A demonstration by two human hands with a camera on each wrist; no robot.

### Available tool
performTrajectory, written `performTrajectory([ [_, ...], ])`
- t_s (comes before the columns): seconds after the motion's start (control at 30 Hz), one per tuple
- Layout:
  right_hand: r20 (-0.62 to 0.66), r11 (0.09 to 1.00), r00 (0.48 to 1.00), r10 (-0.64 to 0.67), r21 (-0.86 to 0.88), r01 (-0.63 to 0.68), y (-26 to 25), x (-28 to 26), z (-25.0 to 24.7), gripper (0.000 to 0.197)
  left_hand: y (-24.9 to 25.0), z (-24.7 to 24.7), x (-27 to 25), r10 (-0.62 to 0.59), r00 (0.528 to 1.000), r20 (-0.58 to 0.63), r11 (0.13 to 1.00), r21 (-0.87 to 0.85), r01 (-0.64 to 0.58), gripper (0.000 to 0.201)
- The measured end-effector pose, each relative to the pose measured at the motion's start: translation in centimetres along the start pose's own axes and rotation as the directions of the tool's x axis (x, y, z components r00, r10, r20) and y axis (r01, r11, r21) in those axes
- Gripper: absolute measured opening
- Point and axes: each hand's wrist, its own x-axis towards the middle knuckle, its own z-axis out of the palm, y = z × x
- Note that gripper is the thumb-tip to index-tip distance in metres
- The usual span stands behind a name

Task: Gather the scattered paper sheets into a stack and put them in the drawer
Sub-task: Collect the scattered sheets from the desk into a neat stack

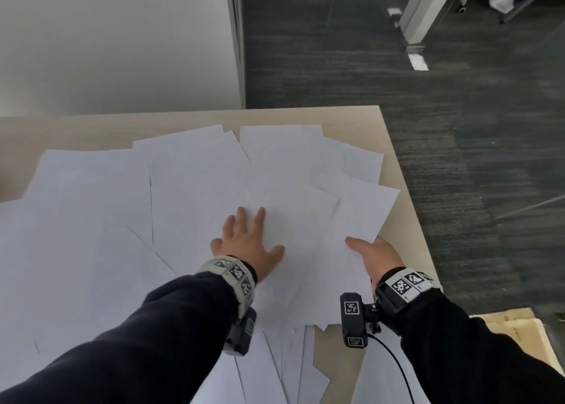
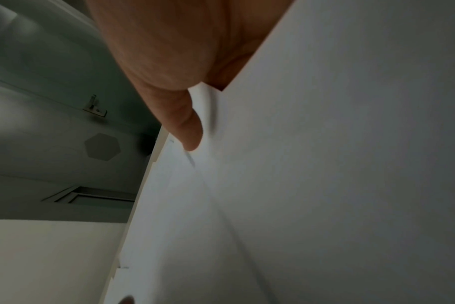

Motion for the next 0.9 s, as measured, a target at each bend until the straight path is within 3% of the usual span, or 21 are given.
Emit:
performTrajectory([
  [0.07,-0.001,1.0,1.0,-0.024,-0.003,0.024,0.2,-0.4,0.2,0.015,1.5,0.7,-0.9,0.106,0.994,0.019,0.994,-0.026,-0.105,0.084],
  [0.13,-0.006,0.999,0.999,-0.032,0.007,0.032,0.3,-0.8,0.1,0.016,1.5,0.6,-1.0,0.135,0.991,-0.007,0.99,-0.05,-0.135,0.081],
  [0.3,0.038,0.997,0.999,0.027,0.077,-0.03,-0.1,-1.6,-0.1,0.015,-2.1,-0.7,1.0,-0.11,0.991,-0.07,0.993,-0.039,0.108,0.084],
  [0.47,0.036,0.998,0.999,0.029,0.061,-0.031,-0.3,-2.2,0.6,0.011,-1.3,1.0,-0.5,0.06,0.998,-0.023,0.997,0.045,-0.059,0.087],
  [0.67,0.051,1.0,0.999,0.012,0.025,-0.013,-0.4,-2.4,0.5,0.005,0.1,1.8,-1.8,0.182,0.983,-0.027,0.983,-0.009,-0.182,0.088],
  [0.8,0.043,0.999,0.998,0.049,0.015,-0.05,0.1,-2.5,0.4,0.001,-1.4,0.7,-0.5,0.029,0.996,-0.083,0.998,-0.049,-0.033,0.088],
  [0.9,0.054,0.991,0.994,0.093,0.088,-0.097,0.2,-3.0,0.5,0.02,-2.1,0.6,-0.1,0.033,0.998,-0.046,0.999,0.001,-0.033,0.09],
])
